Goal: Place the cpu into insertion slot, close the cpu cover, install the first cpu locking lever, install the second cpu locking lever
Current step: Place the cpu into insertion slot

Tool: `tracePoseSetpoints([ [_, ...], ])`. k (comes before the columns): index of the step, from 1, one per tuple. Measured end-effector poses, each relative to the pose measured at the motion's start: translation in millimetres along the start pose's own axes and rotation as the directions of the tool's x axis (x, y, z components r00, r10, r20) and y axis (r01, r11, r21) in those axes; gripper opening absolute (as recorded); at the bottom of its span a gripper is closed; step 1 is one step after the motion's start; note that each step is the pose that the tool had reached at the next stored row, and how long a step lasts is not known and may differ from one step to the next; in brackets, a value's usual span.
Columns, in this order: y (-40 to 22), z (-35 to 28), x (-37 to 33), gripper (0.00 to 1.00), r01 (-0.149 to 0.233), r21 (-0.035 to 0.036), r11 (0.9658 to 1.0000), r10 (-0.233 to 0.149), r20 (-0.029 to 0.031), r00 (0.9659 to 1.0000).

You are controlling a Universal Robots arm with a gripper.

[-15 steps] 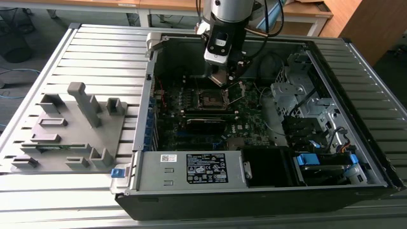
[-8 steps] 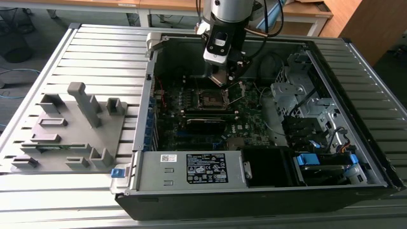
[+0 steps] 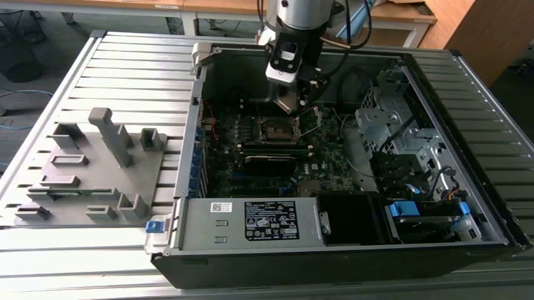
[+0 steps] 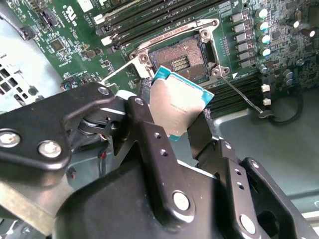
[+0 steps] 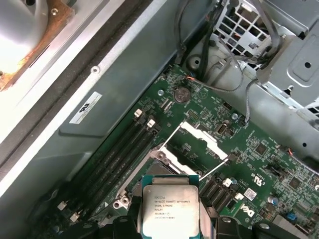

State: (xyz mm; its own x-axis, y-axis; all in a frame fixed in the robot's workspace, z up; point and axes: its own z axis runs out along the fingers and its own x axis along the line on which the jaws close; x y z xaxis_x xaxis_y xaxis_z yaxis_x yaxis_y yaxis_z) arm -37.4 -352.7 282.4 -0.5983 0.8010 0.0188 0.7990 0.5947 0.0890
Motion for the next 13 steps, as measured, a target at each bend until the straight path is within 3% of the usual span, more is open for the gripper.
tracePoseSetpoints([
  [5, -0.1, 0.5, 0.0, 0.54, -0.059, -0.0013, 0.9982, 0.059, 0.0052, 0.9982],
  [13, -0.1, 0.6, 0.0, 0.54, -0.064, -0.0015, 0.9980, 0.064, 0.0057, 0.9980],
])
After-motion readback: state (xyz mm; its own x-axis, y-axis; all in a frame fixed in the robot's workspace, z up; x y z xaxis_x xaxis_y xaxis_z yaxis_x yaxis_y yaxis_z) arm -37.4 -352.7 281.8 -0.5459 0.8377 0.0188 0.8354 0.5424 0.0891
